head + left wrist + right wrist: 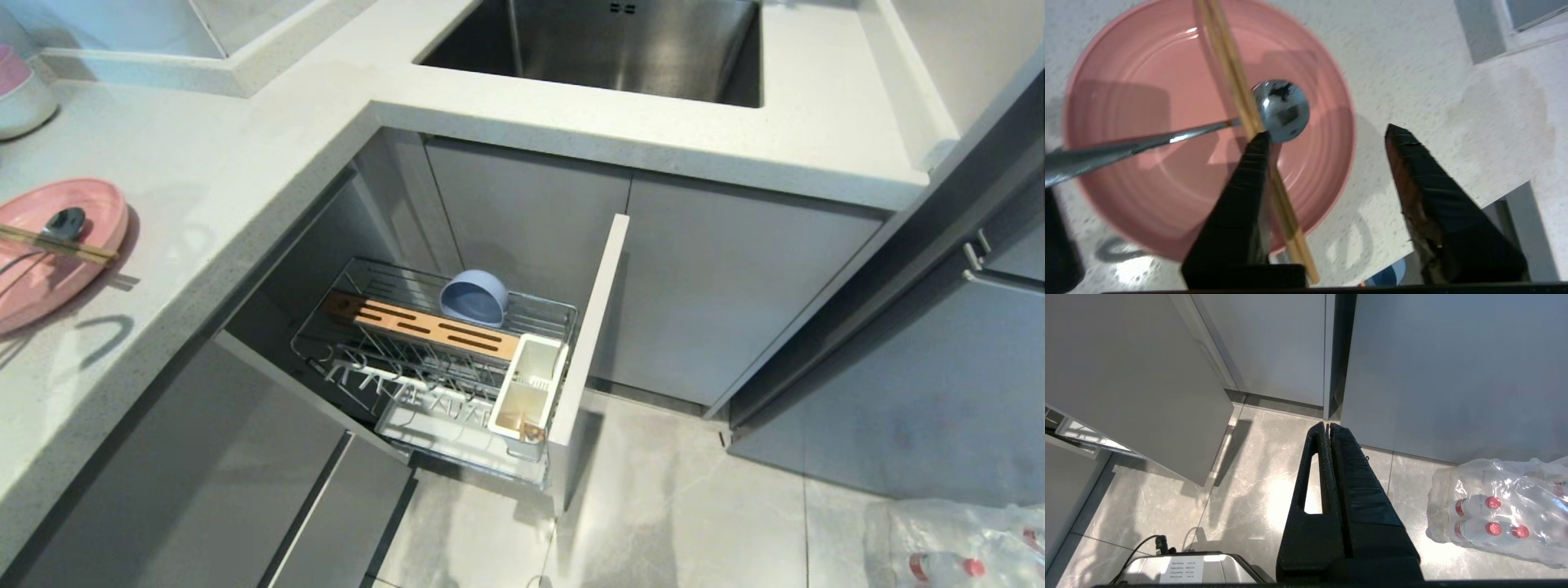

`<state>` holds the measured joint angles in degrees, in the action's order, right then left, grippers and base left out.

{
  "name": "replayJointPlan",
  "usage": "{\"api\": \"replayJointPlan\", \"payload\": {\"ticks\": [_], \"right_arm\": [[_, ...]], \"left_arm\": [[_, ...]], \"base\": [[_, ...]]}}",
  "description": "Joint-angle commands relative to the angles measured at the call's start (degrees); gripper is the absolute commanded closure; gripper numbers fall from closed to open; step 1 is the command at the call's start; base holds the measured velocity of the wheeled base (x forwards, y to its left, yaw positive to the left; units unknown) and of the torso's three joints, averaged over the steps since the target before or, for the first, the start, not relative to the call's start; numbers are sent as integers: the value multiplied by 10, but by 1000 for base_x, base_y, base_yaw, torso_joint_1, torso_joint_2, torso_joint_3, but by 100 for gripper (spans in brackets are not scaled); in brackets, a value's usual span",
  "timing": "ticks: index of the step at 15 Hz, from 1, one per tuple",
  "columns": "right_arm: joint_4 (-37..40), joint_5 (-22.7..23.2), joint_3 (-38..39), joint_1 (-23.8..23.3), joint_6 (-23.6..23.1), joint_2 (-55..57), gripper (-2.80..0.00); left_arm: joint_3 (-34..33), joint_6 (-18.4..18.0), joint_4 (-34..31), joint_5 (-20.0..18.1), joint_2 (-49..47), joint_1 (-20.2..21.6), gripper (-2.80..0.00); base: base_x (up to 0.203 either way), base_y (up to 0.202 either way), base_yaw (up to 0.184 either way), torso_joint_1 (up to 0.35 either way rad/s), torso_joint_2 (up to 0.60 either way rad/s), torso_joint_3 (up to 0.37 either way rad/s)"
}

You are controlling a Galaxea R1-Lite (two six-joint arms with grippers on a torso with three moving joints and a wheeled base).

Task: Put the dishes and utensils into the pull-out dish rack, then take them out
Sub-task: Pick up the chopsticks and place it in the cupboard

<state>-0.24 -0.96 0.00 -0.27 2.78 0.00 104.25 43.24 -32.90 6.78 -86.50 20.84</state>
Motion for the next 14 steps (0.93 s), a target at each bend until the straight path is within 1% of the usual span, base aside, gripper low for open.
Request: {"api": "replayJointPlan", "payload": {"ticks": [1, 2, 4, 6, 8, 10, 11, 12, 13, 14], "right_arm": [[0, 0, 0, 0, 0, 1, 0], [0, 0, 0, 0, 0, 1, 0], [0, 0, 0, 0, 0, 1, 0], [0, 0, 0, 0, 0, 1, 0], [0, 0, 0, 0, 0, 1, 0], [0, 0, 0, 0, 0, 1, 0], [0, 0, 0, 0, 1, 1, 0], [0, 0, 0, 0, 0, 1, 0], [0, 0, 0, 0, 0, 1, 0], [0, 0, 0, 0, 0, 1, 0]], "left_arm": [[22, 3, -1, 2, -25, -4, -280], [25, 4, -5, 3, -31, -10, -280], [27, 5, -28, 3, -42, -13, -280], [34, 7, -37, 3, -48, -15, -280], [49, 9, -73, 4, -51, -14, -280], [49, 11, -111, 4, -57, -14, -280], [33, 19, -121, 3, -56, -13, -280], [-1, 31, -127, 2, -54, -10, -280], [-32, 40, -123, -5, -52, -7, -280], [-41, 44, -109, -14, -51, -4, -280]], "base": [[0, 0, 0, 0, 0, 0], [0, 0, 0, 0, 0, 0], [0, 0, 0, 0, 0, 0], [0, 0, 0, 0, 0, 0], [0, 0, 0, 0, 0, 0], [0, 0, 0, 0, 0, 0], [0, 0, 0, 40, 3, 3], [0, 0, 0, 0, 0, 0], [0, 0, 0, 0, 0, 0], [0, 0, 0, 0, 0, 0]]}}
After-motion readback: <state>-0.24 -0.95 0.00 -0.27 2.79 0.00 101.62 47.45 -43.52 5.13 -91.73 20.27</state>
